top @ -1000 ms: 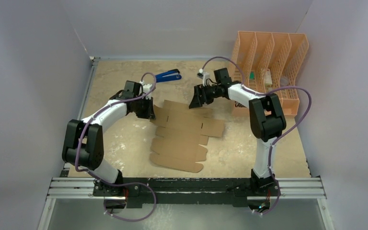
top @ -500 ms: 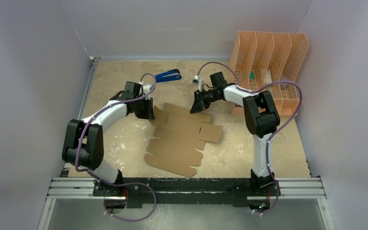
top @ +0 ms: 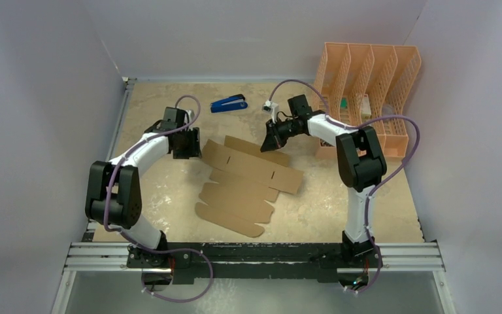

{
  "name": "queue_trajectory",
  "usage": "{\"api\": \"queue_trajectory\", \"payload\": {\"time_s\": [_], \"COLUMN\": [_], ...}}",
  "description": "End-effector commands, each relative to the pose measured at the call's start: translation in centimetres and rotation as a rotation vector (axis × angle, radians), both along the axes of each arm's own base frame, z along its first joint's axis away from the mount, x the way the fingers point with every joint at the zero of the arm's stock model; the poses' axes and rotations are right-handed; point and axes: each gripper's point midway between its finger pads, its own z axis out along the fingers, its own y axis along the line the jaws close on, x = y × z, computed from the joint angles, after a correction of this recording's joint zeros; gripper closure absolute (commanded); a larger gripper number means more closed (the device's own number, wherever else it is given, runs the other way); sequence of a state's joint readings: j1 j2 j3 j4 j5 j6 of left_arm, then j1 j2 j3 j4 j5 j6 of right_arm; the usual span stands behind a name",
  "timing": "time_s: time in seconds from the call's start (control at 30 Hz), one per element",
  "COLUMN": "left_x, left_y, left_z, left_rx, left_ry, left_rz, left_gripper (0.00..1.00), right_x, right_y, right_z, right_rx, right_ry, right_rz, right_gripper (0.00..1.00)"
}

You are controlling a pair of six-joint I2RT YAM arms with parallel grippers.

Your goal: Fold the paper box

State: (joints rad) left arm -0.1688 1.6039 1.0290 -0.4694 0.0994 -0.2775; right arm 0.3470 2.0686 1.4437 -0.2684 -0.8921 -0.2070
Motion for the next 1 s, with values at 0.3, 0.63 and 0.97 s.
{"api": "queue_trajectory", "payload": {"time_s": [0.3,0.63,0.97], "left_x": [1.0,1.2,3.3], "left_y": [-5.8,-10.5,-9.7], "left_z": [11.0,7.3,1.2], "left_rx": [-0.283,-0.405,-0.316], "left_ry": [-0.194,-0.152,-0.065], "left_rz": [0.015,-0.051,-0.022], "left_gripper": [0.49,0.69,0.87], "right_x": [0.0,-0.6,-1.3], "right_y": [0.4,1.1,1.5], "right_z": [4.3,4.5,4.6], "right_rx": [0.023,0.024,0.016], "right_ry": [-0.123,-0.118,-0.122], "right_rz": [0.007,0.023,0.047], "right_gripper": [0.94,0.94,0.94]}}
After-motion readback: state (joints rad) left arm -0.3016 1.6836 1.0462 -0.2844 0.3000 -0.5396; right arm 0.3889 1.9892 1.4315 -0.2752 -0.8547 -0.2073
